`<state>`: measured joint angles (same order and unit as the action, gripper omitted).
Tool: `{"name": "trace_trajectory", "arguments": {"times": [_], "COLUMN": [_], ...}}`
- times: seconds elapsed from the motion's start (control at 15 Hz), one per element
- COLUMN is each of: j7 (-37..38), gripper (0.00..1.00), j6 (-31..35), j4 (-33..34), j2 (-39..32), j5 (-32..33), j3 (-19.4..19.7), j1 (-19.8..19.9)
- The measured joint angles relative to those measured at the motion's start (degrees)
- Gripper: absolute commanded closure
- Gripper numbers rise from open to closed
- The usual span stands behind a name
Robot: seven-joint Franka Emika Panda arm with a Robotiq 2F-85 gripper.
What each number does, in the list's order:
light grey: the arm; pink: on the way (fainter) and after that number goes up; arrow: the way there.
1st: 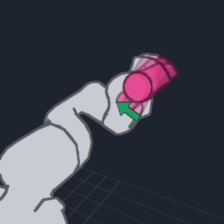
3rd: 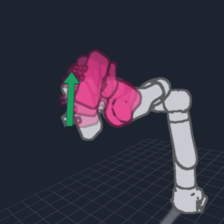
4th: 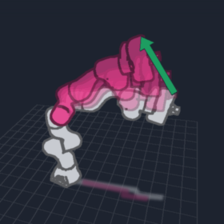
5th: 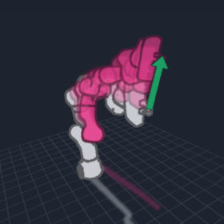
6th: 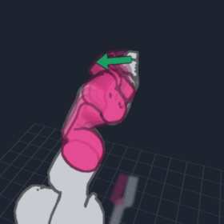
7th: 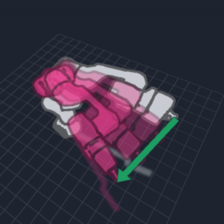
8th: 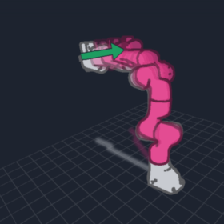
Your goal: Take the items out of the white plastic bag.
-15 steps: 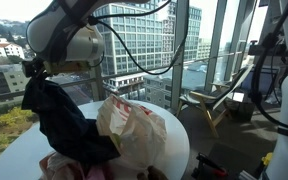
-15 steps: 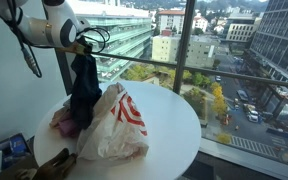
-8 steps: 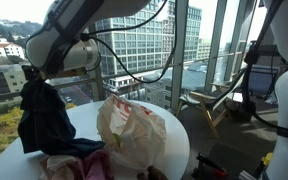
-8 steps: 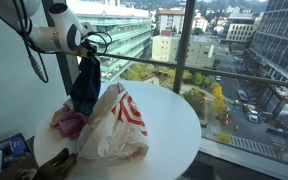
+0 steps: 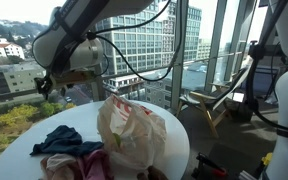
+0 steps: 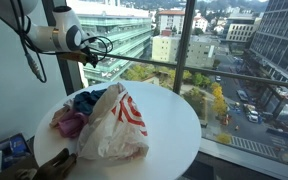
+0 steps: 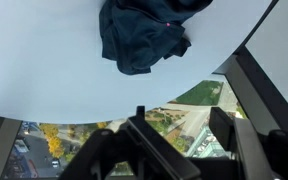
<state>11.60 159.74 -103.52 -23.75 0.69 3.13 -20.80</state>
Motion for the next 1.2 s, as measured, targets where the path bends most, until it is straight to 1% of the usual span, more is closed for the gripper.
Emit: {"name": "trace_trajectory", "arguments": {"times": [0.07, 0.27, 0.4, 0.47, 0.6, 0.8, 1.0, 1.07, 1.2], "j7": [0.04, 0.67, 0.39, -0.23, -1.75, -2.82, -0.84, -0.73, -0.95], "gripper": [0.0, 0.0, 0.0, 0.0, 0.0, 0.0, 0.0, 0.0, 0.0], "j6": [-3.44, -13.98, -17.97, -18.3, -16.77, -9.52, -1.49, 0.3, 2.04], "j4": [-1.93, -9.69, -15.27, -18.11, -23.25, -28.6, -30.45, -30.5, -30.48], "j2": [2.26, 10.26, 14.48, 15.95, 17.3, 16.42, 14.09, 13.19, 11.42], "j5": [0.01, 1.27, 1.4, 1.34, 1.3, 2.36, 10.03, 11.08, 10.8], "j3": [-0.3, -0.56, -0.98, -1.36, -1.73, -1.6, -0.25, 0.01, -0.15], "j1": [0.48, 2.59, 5.05, 6.6, 9.56, 13.11, 14.78, 15.02, 15.38]}}
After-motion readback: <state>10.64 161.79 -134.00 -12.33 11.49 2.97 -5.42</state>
